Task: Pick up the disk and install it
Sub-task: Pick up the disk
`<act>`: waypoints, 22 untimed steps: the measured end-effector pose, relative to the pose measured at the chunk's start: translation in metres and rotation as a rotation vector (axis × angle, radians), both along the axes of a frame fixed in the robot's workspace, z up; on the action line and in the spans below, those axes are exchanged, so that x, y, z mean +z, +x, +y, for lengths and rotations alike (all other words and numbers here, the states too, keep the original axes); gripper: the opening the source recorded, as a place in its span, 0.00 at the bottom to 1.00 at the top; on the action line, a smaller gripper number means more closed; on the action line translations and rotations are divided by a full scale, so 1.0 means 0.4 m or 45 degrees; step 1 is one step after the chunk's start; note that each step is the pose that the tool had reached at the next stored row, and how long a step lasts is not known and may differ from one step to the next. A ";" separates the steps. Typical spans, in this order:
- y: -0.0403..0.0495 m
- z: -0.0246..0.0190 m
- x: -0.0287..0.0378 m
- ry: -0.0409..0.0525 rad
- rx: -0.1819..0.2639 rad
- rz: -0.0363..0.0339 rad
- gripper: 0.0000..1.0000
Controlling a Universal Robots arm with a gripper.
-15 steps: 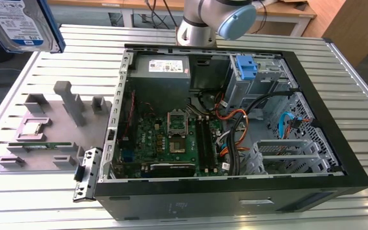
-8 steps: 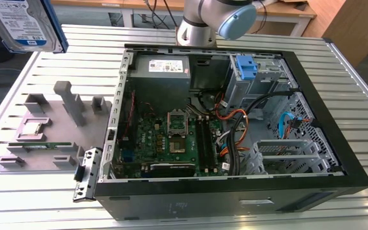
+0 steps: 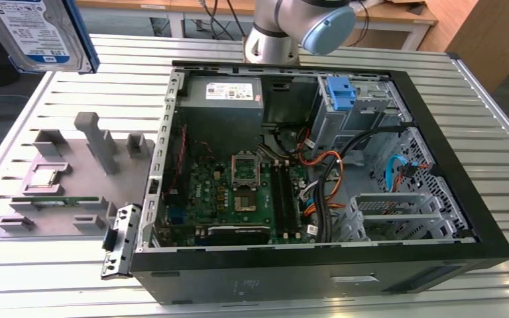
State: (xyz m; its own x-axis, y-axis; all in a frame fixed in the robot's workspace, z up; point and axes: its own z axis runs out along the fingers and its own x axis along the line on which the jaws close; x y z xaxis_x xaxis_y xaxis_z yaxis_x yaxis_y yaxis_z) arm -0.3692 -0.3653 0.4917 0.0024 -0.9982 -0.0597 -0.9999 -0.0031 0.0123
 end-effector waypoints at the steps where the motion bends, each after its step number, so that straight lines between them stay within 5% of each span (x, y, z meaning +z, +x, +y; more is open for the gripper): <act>1: 0.003 0.000 0.000 0.000 0.000 0.0000 0.35; 22: 0.050 0.000 0.000 0.000 0.000 0.0000 0.35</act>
